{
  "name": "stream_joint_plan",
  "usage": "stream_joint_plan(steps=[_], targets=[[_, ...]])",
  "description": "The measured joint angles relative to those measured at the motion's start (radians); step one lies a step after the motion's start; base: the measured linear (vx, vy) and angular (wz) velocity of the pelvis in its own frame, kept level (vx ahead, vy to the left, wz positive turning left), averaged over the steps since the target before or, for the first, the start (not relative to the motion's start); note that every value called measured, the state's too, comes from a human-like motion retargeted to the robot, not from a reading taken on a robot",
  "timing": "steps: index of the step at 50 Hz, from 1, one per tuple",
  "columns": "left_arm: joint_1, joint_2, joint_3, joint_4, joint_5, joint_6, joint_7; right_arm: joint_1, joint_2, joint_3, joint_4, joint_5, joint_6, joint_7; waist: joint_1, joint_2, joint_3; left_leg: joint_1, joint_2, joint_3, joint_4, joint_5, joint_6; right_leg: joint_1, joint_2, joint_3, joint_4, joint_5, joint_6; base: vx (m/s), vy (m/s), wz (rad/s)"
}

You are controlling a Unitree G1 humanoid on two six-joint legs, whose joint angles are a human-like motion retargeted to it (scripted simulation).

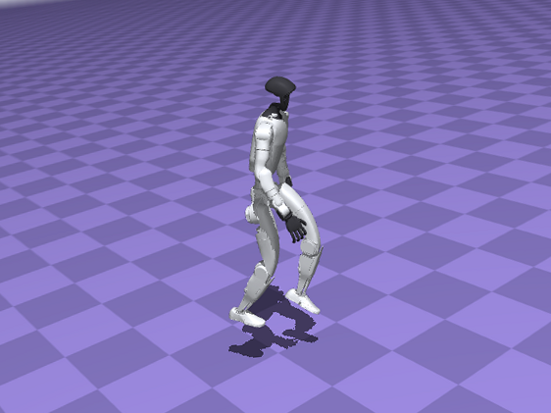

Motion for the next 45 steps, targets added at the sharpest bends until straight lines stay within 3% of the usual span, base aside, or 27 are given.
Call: stream_joint_plan(steps=[5, 8, 10, 12, 16, 20, 25, 31, 38, 45], targets=[[0.008, -0.019, -0.001, 0.011, -0.017, 0.02, -0.005, 0.028, 0.009, -0.008, 0.042, -0.02, 0.008, 0.015, -0.085, -0.062, -0.028, 0.171, -0.137, 0.061, -0.53, 0.323, -0.028, -0.026, -0.147, -0.057, 0.212, -0.126, 0.01, 0.22, 0.09, 0.76], [0.022, -0.033, -0.01, 0.019, -0.014, 0.029, -0.003, 0.062, 0.024, -0.017, 0.072, -0.02, 0.013, 0.016, -0.13, -0.084, -0.052, 0.246, -0.191, 0.077, -0.638, 0.381, -0.028, -0.046, -0.199, -0.062, 0.388, -0.218, 0.016, 0.32, 0.08, 0.5], [0.011, -0.036, -0.01, 0.03, -0.016, 0.036, -0.01, 0.066, 0.038, -0.028, 0.105, -0.011, 0.019, 0.028, -0.143, -0.077, -0.065, 0.307, -0.186, 0.06, -0.713, 0.38, -0.028, -0.07, -0.182, -0.042, 0.498, -0.24, 0.017, 0.36, 0.01, 0.2], [0.018, -0.041, -0.018, 0.035, -0.015, 0.037, 0.0, 0.091, 0.056, -0.036, 0.134, -0.006, 0.029, 0.029, -0.169, -0.09, -0.082, 0.332, -0.212, 0.063, -0.707, 0.285, 0.032, -0.092, -0.196, -0.016, 0.623, -0.236, 0.042, 0.39, 0.06, 0.22], [-0.031, -0.04, -0.018, 0.051, -0.029, 0.035, -0.002, 0.088, 0.085, -0.063, 0.202, 0.015, 0.054, 0.066, -0.192, -0.076, -0.076, 0.354, -0.222, 0.075, -0.634, -0.031, 0.171, -0.153, -0.189, 0.027, 0.836, -0.058, 0.089, 0.4, 0.11, 0.1], [-0.071, -0.032, -0.008, 0.042, -0.054, 0.031, 0.007, 0.094, 0.118, -0.083, 0.237, 0.04, 0.069, 0.088, -0.215, -0.06, -0.07, 0.357, -0.228, 0.057, -0.59, -0.195, 0.234, -0.262, -0.188, 0.043, 0.945, 0.063, 0.078, 0.39, 0.1, 0.24], [-0.087, -0.027, 0.012, 0.011, -0.102, 0.027, 0.026, 0.112, 0.153, -0.092, 0.227, 0.074, 0.072, 0.087, -0.251, -0.053, -0.067, 0.404, -0.252, 0.006, -0.615, -0.251, 0.248, -0.382, -0.198, 0.034, 0.896, 0.092, 0.035, 0.37, 0.07, 0.39], [-0.097, -0.028, 0.016, 0.005, -0.143, 0.018, 0.054, 0.117, 0.173, -0.082, 0.187, 0.122, 0.064, 0.056, -0.286, -0.057, -0.057, 0.497, -0.266, -0.063, -0.685, -0.278, 0.235, -0.483, -0.194, 0.002, 0.668, 0.111, 0.013, 0.35, 0.04, 0.41], [-0.103, -0.038, -0.006, 0.039, -0.154, 0.004, 0.063, 0.094, 0.188, -0.049, 0.164, 0.153, 0.056, 0.016, -0.299, -0.063, -0.042, 0.608, -0.247, -0.117, -0.762, -0.309, 0.226, -0.557, -0.161, -0.052, 0.329, 0.219, 0.041, 0.32, 0.02, 0.23], [-0.095, -0.046, -0.024, 0.087, -0.12, -0.013, 0.046, 0.058, 0.201, -0.01, 0.161, 0.143, 0.045, -0.004, -0.282, -0.061, -0.043, 0.685, -0.203, -0.125, -0.792, -0.357, 0.234, -0.581, -0.109, -0.128, -0.05, 0.397, 0.094, 0.33, -0.02, -0.1]])
